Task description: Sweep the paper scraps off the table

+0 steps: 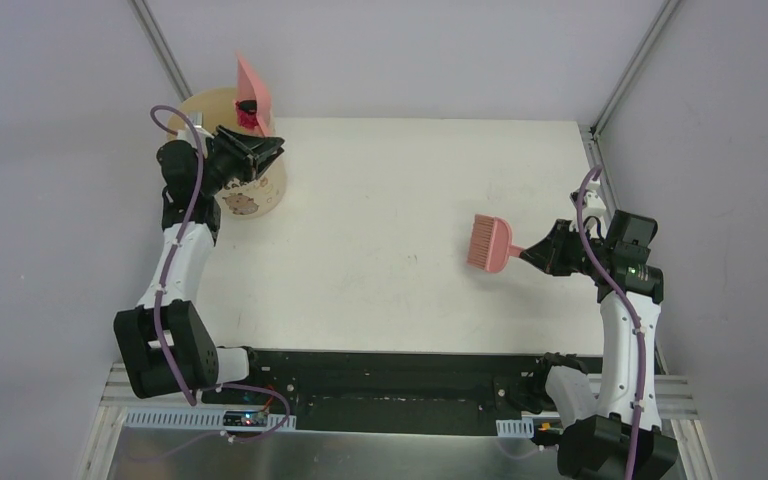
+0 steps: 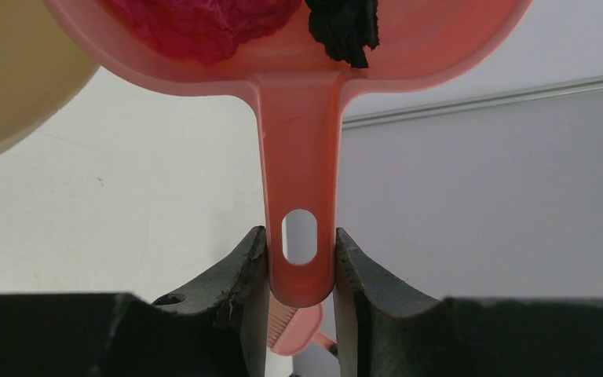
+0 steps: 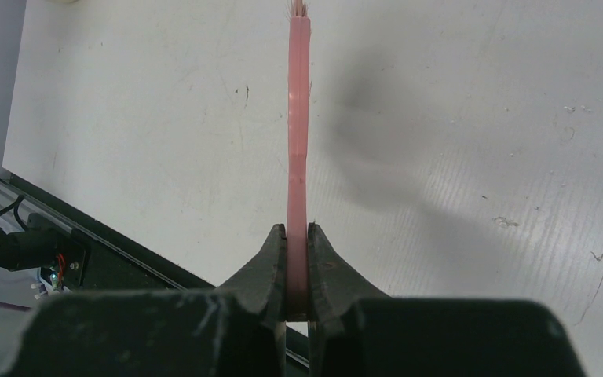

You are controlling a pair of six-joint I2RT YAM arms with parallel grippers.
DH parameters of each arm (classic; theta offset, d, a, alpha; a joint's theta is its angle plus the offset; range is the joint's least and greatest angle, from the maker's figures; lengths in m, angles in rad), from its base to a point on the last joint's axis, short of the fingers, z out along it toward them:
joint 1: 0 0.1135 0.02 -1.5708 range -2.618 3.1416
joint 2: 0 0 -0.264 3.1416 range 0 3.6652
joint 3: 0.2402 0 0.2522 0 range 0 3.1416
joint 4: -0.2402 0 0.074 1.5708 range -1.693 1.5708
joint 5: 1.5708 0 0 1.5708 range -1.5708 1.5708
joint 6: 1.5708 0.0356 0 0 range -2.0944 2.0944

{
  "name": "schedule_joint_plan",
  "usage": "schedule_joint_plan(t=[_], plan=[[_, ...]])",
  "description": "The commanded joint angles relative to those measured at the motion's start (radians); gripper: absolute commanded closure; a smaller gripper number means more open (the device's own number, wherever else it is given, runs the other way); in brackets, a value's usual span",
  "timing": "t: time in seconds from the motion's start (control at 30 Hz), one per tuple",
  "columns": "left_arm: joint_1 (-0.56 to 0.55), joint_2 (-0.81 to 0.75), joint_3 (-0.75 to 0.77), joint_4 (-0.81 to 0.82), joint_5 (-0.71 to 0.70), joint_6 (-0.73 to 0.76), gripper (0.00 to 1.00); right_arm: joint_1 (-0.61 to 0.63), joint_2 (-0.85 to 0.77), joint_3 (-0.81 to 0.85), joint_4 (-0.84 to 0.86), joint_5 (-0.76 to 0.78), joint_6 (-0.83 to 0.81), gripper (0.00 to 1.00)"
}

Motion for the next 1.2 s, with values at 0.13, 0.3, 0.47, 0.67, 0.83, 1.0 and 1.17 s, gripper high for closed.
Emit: schedule_joint_plan(t=[0.13,0.3,0.47,0.67,0.83,1.0,1.17], plan=[[0.034,-0.020,-0.083,0.384,0.024,-0.282,1.00,-0.007,-0.005,0.019,0.039,-0.022,-0.012,1.00],[0.042,0.054,-0.167,0.705,-0.019,-0.542,1.00,-0.007,-0.004,0.019,0.039,-0.020,-0.012,1.00],[0.041,0.132,-0.229,0.967,-0.069,-0.743,1.00,-0.007,0.000,0.020,0.038,-0.020,-0.013,1.00],[0.043,0.147,-0.225,1.008,-0.059,-0.760,1.00,-0.007,0.007,0.022,0.039,-0.022,-0.012,1.00],[0.043,0.148,-0.233,0.990,-0.052,-0.740,1.00,-0.007,0.007,0.022,0.039,-0.019,-0.012,1.00],[0.045,0.172,-0.224,1.007,-0.005,-0.753,1.00,-0.007,0.004,0.020,0.038,-0.018,-0.012,1.00],[0.045,0.175,-0.241,1.079,-0.026,-0.827,1.00,-0.007,0.013,0.022,0.038,-0.020,-0.013,1.00]])
